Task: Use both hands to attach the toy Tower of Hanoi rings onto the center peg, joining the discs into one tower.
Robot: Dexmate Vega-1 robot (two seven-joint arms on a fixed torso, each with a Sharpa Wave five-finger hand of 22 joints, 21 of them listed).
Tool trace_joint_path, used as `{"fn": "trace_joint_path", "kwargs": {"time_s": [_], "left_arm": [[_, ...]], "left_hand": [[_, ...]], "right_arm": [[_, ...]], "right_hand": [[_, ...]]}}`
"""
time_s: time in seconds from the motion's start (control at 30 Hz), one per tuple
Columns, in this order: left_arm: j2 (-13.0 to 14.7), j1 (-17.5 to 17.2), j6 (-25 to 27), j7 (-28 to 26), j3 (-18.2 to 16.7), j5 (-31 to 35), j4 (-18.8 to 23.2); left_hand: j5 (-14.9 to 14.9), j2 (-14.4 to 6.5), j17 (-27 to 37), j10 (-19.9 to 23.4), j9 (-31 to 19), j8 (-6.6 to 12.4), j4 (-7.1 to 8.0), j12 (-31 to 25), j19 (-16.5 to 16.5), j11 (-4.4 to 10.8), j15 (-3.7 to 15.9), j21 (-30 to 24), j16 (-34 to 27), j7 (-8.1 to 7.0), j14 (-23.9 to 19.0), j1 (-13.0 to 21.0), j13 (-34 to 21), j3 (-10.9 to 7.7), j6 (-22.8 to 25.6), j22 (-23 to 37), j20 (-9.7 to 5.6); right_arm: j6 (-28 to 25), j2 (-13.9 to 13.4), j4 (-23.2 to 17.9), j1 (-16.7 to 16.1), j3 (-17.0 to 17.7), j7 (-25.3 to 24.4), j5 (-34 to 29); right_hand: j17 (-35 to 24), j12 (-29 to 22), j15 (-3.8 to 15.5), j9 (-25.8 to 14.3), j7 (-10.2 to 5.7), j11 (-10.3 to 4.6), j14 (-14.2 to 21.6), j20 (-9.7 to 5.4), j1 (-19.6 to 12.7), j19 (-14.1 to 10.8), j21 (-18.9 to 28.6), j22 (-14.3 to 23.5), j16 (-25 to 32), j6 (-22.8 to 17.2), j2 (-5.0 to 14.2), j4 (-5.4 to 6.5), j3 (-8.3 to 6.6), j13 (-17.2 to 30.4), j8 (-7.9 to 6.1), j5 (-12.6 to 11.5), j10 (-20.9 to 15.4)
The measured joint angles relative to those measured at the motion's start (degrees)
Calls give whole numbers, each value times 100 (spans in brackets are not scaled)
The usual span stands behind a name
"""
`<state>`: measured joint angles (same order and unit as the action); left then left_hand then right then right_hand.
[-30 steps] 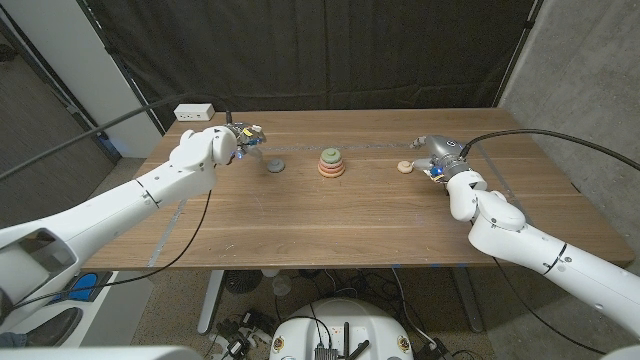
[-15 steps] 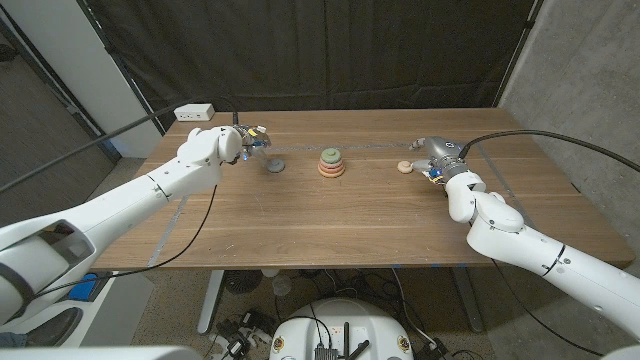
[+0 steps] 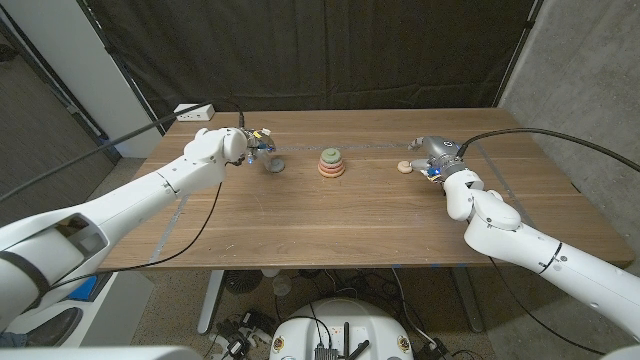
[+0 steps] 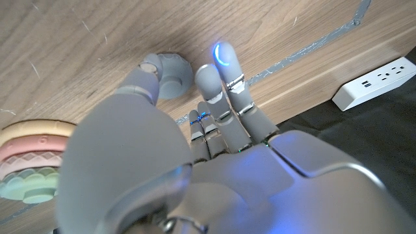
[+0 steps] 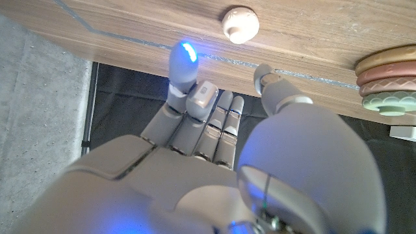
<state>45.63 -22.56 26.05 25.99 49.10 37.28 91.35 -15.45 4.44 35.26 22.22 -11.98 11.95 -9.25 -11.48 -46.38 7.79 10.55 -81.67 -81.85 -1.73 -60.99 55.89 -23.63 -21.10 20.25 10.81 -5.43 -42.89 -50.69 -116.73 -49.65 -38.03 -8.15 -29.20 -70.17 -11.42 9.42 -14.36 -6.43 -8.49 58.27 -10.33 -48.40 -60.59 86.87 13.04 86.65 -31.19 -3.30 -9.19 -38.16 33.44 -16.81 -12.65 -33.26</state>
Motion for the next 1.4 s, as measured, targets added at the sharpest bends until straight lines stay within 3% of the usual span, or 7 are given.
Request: {"fn": "trace_joint_path", "kwargs": {"time_s": [0.9, 1.4], "left_arm": [[-286, 103, -124, -202, 261, 34, -552], [-376, 70, -152, -338, 336, -112, -754]], "left_hand": [[-1, -2, 4, 159, -1, 45, 31, -43, 0, 45, 0, 0, -80, -12, 0, 108, 25, 78, 196, -7, 0], [-2, -137, 60, 462, -1, 116, 30, -104, -1, 95, -3, 0, -169, -70, -9, 288, 72, 77, 485, -12, 0]], "right_arm": [[-57, -26, 23, 41, -33, 44, 30], [-62, -48, 17, 59, -49, 73, 36]], "right_hand": [[0, 0, 0, -1, 22, 0, 0, 0, 30, 0, 5, 1, 1, -22, 30, -22, -23, -53, 0, -9, 1], [0, 0, 0, -2, 22, -31, 0, 0, 30, 0, 23, 2, 2, -22, 30, -22, -23, -79, 0, -9, -30]]}}
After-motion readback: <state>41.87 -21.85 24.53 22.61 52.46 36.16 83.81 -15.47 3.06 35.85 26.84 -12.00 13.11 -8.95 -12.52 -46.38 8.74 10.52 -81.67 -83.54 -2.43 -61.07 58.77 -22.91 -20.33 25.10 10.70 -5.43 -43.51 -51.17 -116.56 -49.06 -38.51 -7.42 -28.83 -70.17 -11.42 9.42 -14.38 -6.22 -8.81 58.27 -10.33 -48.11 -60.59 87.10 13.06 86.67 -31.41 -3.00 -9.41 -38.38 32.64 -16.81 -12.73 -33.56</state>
